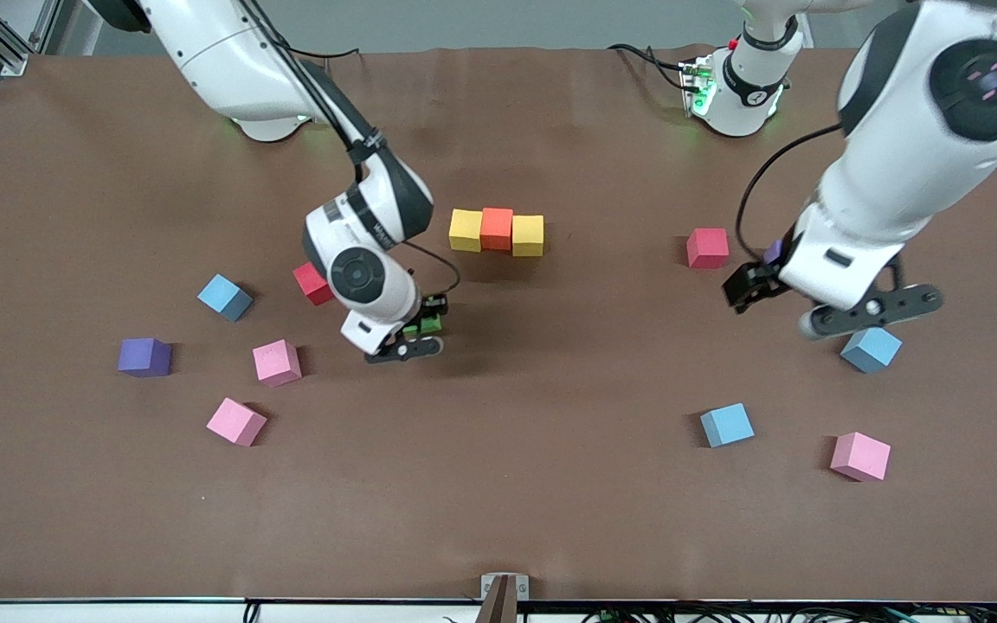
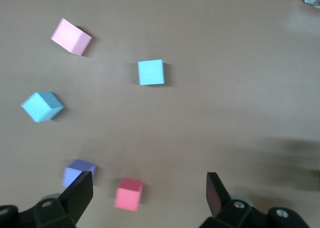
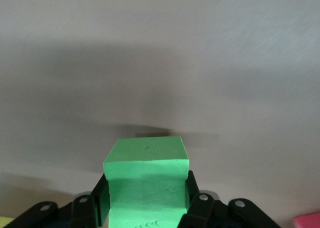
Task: Arrange 11 blocks into digit 3
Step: 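Carry the green block to the row while the left arm returns to rest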
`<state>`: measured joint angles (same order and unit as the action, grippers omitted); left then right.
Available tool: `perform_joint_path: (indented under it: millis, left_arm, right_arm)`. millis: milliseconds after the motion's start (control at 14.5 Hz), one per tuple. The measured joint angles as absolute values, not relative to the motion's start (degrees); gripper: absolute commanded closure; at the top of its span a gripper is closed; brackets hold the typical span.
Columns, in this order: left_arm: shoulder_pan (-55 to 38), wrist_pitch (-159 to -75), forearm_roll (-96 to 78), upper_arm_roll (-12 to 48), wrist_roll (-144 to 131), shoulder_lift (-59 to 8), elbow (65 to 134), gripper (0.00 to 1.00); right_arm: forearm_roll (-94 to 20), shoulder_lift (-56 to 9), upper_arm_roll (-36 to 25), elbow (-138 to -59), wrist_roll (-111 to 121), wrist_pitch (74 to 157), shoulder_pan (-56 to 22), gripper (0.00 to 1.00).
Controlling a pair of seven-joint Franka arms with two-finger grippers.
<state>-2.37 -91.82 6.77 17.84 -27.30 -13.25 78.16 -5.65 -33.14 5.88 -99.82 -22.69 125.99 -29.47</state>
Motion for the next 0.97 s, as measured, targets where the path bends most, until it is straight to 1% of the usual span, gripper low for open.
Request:
perform_joint_path:
  millis: [138, 276, 414, 691, 829, 967]
  left_arm:
    - [-3.43, -88.40, 4.00, 12.44, -18.11, -10.55, 78.27, 0.00]
    - [-5.13, -85.17, 2.50, 7.10, -9.07, -8.16, 78.90, 0.00]
    - [-6.37, -84.00, 2.34, 3.82, -3.76, -5.34, 81.19, 0.00]
    - [-6.54, -83.79, 1.90, 2.58, -2.17, 0.66, 87.25, 0.00]
    - [-6.67, -83.84, 1.87, 2.62, -2.17, 1.55, 88.09, 0.00]
    - [-7.10, -84.12, 1.86, 2.72, -2.16, 1.50, 88.37, 0.00]
  right_arm:
    - [-5.66, -31.80, 5.88, -103.36, -24.98, 128.97, -31.12, 0.58]
    - [-5.67, -30.90, 5.89, -105.49, -28.20, 129.88, -32.80, 0.58]
    - [-5.67, -30.39, 5.91, -106.19, -31.72, 130.01, -34.66, 0.58]
    - [-5.69, -29.94, 5.90, -106.25, -37.53, 130.26, -36.59, 0.60]
    - [-5.69, -29.90, 5.90, -106.31, -40.49, 130.81, -37.01, 0.60]
    - [-5.90, -29.57, 5.90, -107.43, -42.07, 133.07, -37.21, 0.60]
